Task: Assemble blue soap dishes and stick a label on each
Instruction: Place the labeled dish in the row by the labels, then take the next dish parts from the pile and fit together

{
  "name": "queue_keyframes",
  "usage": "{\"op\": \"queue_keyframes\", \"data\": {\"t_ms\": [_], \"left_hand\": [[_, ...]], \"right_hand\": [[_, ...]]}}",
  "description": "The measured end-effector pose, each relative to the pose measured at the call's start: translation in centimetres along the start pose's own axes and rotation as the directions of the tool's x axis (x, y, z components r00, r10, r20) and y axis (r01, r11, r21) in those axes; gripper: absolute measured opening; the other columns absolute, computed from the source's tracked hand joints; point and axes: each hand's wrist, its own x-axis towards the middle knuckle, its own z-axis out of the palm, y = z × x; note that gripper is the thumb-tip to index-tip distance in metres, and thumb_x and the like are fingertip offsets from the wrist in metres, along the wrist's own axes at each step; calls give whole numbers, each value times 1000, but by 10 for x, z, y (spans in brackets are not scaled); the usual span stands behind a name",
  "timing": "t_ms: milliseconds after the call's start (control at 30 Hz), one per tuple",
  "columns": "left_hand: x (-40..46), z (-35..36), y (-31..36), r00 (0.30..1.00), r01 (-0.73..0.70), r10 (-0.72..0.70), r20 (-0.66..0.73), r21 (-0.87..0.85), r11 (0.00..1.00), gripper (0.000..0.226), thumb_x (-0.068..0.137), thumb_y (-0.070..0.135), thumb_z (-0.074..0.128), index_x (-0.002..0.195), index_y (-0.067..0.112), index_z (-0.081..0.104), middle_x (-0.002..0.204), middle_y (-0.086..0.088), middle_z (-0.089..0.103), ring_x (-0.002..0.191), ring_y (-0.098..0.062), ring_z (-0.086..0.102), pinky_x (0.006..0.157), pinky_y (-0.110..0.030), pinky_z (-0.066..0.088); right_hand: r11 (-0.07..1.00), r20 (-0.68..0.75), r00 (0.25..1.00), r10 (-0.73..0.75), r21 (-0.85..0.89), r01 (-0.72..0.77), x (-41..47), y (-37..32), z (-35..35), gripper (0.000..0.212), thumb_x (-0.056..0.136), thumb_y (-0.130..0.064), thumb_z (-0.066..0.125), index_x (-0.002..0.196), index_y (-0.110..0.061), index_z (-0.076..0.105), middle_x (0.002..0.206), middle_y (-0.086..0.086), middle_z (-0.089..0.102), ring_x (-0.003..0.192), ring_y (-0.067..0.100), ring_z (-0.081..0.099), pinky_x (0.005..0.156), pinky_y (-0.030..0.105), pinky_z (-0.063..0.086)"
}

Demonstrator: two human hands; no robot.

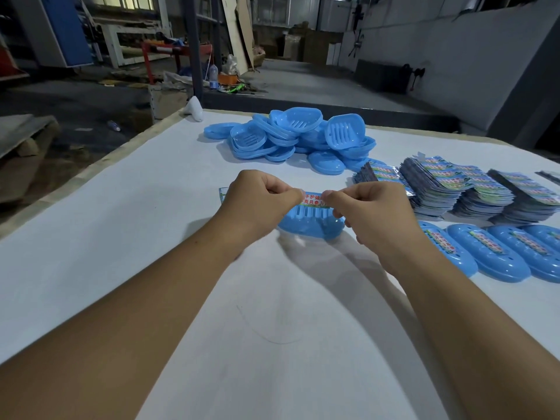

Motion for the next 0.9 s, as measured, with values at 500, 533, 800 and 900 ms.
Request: {"op": "queue_keyframes", "data": {"t_ms": [500,533,800,900], "left_hand": [[17,16,-12,999,-14,21,-30,214,977,25,75,43,80,66,19,76,62,9,72,67,-14,71,69,-37,62],[17,16,-12,999,-16,23,-29,227,974,25,74,42,79,65,19,76,62,9,72,67,-13,71,68,-35,61],[17,17,-13,999,-27,36,-27,299,954,24,76,39,76,65,18,76,61,10,70,65,-10,68,55,-23,47],[18,17,-13,998,-39,49,-25,317,948,23,77,38,76,66,19,76,57,21,66,62,-2,64,52,-20,41]], "right_hand": [[962,11,999,-37,-271,38,17,14,8,30,78,-35,76,61,-10,73,49,1,57,44,6,39,43,20,34],[961,13,999,-31,-274,34,17,14,8,30,78,-35,77,59,-12,72,46,-4,55,43,6,40,42,19,33],[949,14,1000,-16,-316,20,18,16,10,32,77,-38,75,55,-15,70,43,-6,51,44,8,40,46,24,34],[947,16,1000,-11,-320,15,17,16,10,31,78,-38,75,56,-17,71,43,-7,53,44,7,42,48,25,34]]}}
